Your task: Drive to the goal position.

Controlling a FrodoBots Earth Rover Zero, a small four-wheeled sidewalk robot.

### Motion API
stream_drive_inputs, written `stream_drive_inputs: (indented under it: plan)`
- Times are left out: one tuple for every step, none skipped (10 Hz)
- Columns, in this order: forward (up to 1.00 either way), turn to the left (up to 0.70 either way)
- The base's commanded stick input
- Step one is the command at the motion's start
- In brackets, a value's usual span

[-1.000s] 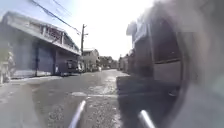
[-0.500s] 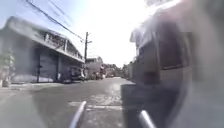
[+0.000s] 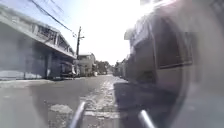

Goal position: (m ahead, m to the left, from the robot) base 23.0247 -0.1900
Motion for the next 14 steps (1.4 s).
stream_drive_inputs:
  plan:
    - [0.85,0.00]
    - [0.85,0.00]
    - [0.85,0.00]
    - [0.85,0.00]
    - [0.85,0.00]
    - [0.85,0.00]
    - [0.85,0.00]
    - [0.85,0.00]
    - [0.85,0.00]
    - [0.85,0.00]
    - [0.85,0.00]
    - [0.85,0.00]
    - [0.85,0.00]
    - [0.85,0.00]
